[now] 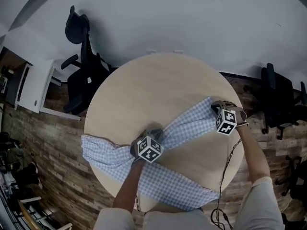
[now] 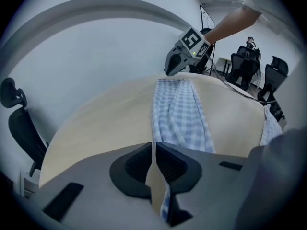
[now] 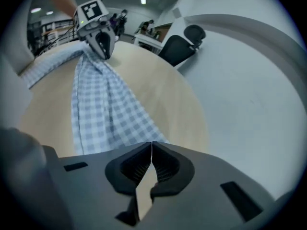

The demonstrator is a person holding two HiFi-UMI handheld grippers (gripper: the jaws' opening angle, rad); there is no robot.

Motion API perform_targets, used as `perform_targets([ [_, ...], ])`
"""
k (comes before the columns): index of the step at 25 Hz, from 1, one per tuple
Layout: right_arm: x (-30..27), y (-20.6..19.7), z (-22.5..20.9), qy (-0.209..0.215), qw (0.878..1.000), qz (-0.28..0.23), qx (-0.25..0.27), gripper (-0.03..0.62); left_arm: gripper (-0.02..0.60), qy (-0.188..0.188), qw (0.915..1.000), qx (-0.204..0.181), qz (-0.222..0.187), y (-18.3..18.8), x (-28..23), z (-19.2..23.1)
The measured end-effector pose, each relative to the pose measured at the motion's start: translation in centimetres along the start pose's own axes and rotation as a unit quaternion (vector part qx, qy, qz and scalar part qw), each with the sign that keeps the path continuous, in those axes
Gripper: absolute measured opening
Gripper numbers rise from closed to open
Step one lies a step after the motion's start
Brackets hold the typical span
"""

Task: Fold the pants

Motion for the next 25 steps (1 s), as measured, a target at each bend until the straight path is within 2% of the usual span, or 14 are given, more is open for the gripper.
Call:
perform_targets([
  [3,-1.4,0.3,-1.4,0.037,0.998,0.012,0.05,0.034,0.032,-0.022,0.9997,0.006,0.007,0.1,-0.5,0.1],
  [5,-2.3,0.6,-2.3,0.067,0.996,0.019,0.054,0.108,0.034,-0.036,0.9993,0.004,0.011,0.1,-0.7,0.1],
  [9,-4.5,0.2,-3.3,0.125,0.989,0.05,0.069,0.146,0.047,-0.058,0.9981,0.005,0.023,-0.1,-1.3,-0.2],
  [11,-5.3,0.0,-3.6,0.145,0.985,0.063,0.07,0.15,0.109,-0.072,0.9969,0.016,0.029,-0.4,-1.5,-0.2],
  [15,-6.1,0.0,-4.4,0.184,0.979,0.067,0.058,0.15,0.14,-0.084,0.9956,0.028,0.03,-0.3,-1.5,-0.1],
  [18,-6.4,-0.2,-4.6,0.23,0.969,0.074,0.043,0.144,0.153,-0.098,0.994,0.027,0.04,-0.2,-1.7,-0.4],
  [20,-6.4,-0.1,-4.4,0.259,0.962,0.081,0.035,0.107,0.153,-0.103,0.9935,0.022,0.044,-0.4,-2.1,-0.5],
  [22,-6.4,0.1,-4.0,0.274,0.958,0.079,0.039,0.068,0.125,-0.116,0.9917,0.031,0.045,-0.8,-2.2,-0.6],
  [25,-6.2,0.2,-3.6,0.26,0.962,0.064,0.053,0.04,0.059,-0.132,0.9894,0.033,0.051,-0.7,-2.2,-0.9],
])
Point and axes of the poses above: the fingertips, and each gripper's own axes: x backward along the fingers, z to its left, y out of its top, the point moved 5 cm from there along x, backward along the fingers, and after that the axes turned 6 degrees about -z, right-handed, at the moved point
